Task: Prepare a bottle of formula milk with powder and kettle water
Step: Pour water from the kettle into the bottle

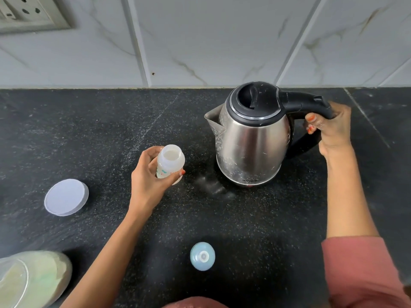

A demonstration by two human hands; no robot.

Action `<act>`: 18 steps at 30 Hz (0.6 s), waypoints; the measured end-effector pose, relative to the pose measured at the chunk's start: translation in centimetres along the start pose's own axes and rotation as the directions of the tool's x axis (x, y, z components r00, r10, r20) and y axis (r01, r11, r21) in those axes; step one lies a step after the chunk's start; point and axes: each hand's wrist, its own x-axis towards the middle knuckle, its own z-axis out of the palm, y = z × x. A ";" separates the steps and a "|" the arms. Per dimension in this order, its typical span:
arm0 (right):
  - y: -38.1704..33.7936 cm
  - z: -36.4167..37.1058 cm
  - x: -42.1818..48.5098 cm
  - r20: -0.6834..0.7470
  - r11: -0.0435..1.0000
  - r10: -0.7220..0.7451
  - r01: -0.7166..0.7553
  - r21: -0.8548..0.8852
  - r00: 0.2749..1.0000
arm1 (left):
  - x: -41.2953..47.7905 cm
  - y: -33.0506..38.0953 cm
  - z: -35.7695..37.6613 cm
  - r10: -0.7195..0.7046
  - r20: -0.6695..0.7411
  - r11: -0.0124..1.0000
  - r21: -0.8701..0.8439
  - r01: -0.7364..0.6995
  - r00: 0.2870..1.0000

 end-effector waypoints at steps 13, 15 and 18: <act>3.7 -3.7 0.1 0.015 0.989 0.107 -0.108 0.102 0.994 | -0.8 0.5 0.4 0.003 -0.010 1.000 0.020 -0.003 1.000; 4.3 -4.3 0.0 0.010 0.987 0.122 -0.122 0.109 0.992 | -0.9 0.5 0.5 0.007 -0.003 1.000 0.025 -0.006 1.000; 4.5 -4.7 -0.2 0.016 0.984 0.147 -0.148 0.102 0.989 | -1.1 0.5 0.6 0.010 -0.004 0.999 0.031 -0.010 1.000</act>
